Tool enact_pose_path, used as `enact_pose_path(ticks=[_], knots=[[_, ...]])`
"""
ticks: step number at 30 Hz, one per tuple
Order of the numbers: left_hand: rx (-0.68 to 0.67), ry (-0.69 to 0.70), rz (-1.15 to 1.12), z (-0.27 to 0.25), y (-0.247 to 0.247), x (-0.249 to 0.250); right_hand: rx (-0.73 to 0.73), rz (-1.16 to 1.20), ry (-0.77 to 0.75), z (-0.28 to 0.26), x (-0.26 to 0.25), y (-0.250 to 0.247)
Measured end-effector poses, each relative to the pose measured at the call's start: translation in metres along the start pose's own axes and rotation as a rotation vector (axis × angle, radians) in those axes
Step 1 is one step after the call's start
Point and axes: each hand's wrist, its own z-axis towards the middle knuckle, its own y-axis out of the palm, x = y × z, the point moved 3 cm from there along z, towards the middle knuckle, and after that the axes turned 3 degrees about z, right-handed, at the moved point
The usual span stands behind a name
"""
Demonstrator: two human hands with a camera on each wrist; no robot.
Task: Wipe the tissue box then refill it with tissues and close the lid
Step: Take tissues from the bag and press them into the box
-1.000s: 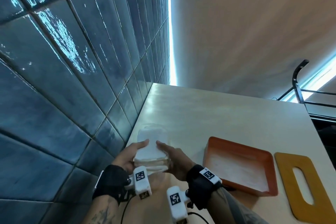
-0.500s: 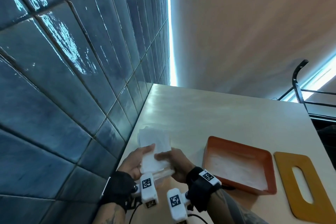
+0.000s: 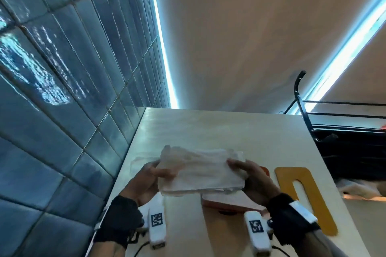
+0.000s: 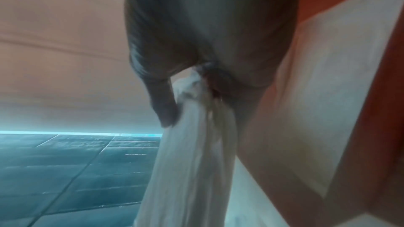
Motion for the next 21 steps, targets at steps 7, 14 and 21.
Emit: enact_pose_path(ticks=[7, 14, 21], knots=[[0.081, 0.038, 0.007, 0.017, 0.071, -0.016, 0.103, -0.053, -0.159, -0.036, -0.025, -0.025], [0.077, 0.001, -0.001, 0.024, 0.107, -0.019, 0.189, -0.034, -0.201, -0.054, -0.033, -0.038], [0.144, 0.068, 0.039, 0.026, 0.115, -0.019, 0.208, 0.047, -0.206, -0.058, -0.033, -0.050]])
